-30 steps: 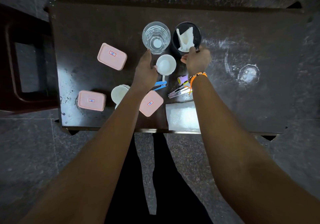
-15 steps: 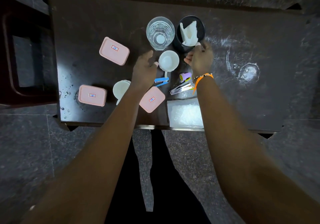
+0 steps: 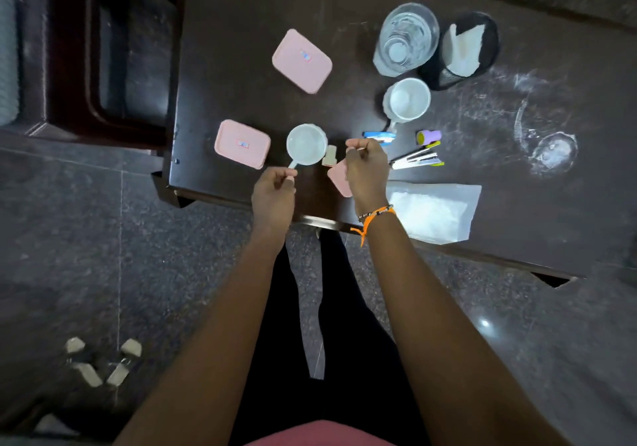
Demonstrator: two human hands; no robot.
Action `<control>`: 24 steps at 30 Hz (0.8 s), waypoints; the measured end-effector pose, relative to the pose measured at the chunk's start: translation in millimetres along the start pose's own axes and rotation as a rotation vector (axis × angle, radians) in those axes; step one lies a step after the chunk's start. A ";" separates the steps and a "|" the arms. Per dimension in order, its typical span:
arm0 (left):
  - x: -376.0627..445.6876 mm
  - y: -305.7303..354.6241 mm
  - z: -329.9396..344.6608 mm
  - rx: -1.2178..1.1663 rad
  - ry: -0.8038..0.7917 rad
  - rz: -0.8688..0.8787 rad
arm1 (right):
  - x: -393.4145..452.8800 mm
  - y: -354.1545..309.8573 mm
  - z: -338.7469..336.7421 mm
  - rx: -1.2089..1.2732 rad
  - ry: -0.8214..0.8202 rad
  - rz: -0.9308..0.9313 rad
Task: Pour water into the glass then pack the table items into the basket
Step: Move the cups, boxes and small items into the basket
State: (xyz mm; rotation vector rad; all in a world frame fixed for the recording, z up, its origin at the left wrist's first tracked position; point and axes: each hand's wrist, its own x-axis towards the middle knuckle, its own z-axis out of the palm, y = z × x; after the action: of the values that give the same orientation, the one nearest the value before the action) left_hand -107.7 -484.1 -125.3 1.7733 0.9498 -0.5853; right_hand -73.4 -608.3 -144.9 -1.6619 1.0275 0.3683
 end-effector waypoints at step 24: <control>40.2 5.6 -5.8 0.471 -0.077 0.386 | 15.2 -11.6 -11.4 -0.094 0.204 -0.087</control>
State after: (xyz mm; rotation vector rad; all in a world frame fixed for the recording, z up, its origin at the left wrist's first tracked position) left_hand -80.2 -466.4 -150.0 2.2616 0.4109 -0.6544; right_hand -58.5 -624.8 -144.0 -1.8514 1.0969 0.1948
